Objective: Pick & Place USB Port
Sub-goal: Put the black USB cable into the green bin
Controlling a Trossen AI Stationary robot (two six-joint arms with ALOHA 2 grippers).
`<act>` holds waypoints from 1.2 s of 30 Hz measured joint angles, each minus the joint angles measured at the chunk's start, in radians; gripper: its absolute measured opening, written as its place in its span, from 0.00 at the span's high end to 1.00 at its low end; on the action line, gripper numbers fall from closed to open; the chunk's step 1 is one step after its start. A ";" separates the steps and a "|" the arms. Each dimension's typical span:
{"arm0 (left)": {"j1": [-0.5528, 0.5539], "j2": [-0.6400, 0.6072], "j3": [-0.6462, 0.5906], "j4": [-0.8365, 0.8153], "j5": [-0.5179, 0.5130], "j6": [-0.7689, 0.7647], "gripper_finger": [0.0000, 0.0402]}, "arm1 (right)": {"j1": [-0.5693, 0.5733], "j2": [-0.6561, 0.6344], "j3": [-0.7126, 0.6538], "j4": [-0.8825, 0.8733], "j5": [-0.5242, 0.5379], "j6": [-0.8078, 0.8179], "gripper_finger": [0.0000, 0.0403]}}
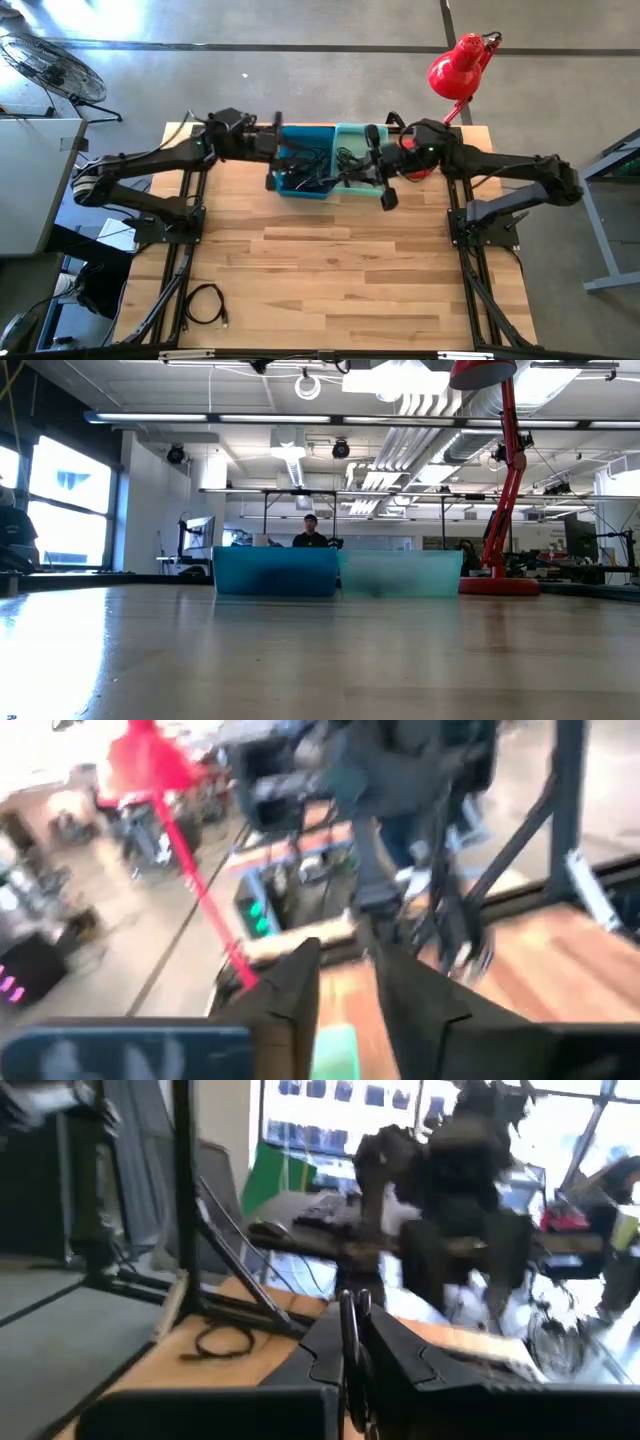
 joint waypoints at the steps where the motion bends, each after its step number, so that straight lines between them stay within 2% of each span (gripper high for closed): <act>1: 0.007 -0.015 0.000 -0.040 -0.017 0.010 0.73 | 0.000 -0.006 0.001 -0.017 0.002 -0.002 0.97; 4: 0.017 -0.049 0.000 -0.142 -0.084 0.028 0.62 | -0.001 -0.016 0.000 -0.057 0.032 -0.004 0.97; 7: 0.021 -0.085 -0.001 -0.231 -0.196 0.057 0.51 | -0.001 -0.024 -0.001 -0.081 0.057 -0.005 0.97; 10: 0.021 -0.108 0.000 -0.302 -0.262 0.079 0.39 | -0.001 -0.028 0.000 -0.128 0.156 -0.007 0.97; 14: 0.019 -0.137 -0.001 -0.388 -0.267 0.081 0.25 | -0.025 -0.024 -0.001 -0.258 0.364 -0.007 0.97; 18: 0.015 -0.189 -0.001 -0.505 -0.240 0.070 0.13 | -0.075 -0.023 -0.001 -0.378 0.499 0.021 0.97; 21: -0.005 -0.225 -0.001 -0.566 -0.214 0.045 0.06 | -0.136 -0.008 -0.002 -0.450 0.481 0.079 0.97; 28: -0.065 -0.288 -0.001 -0.622 -0.123 0.021 0.01 | -0.289 0.093 -0.003 -0.570 0.297 0.195 0.97; 36: -0.095 -0.276 -0.001 -0.620 -0.105 -0.040 0.01 | -0.327 0.185 -0.003 -0.572 0.274 0.172 0.95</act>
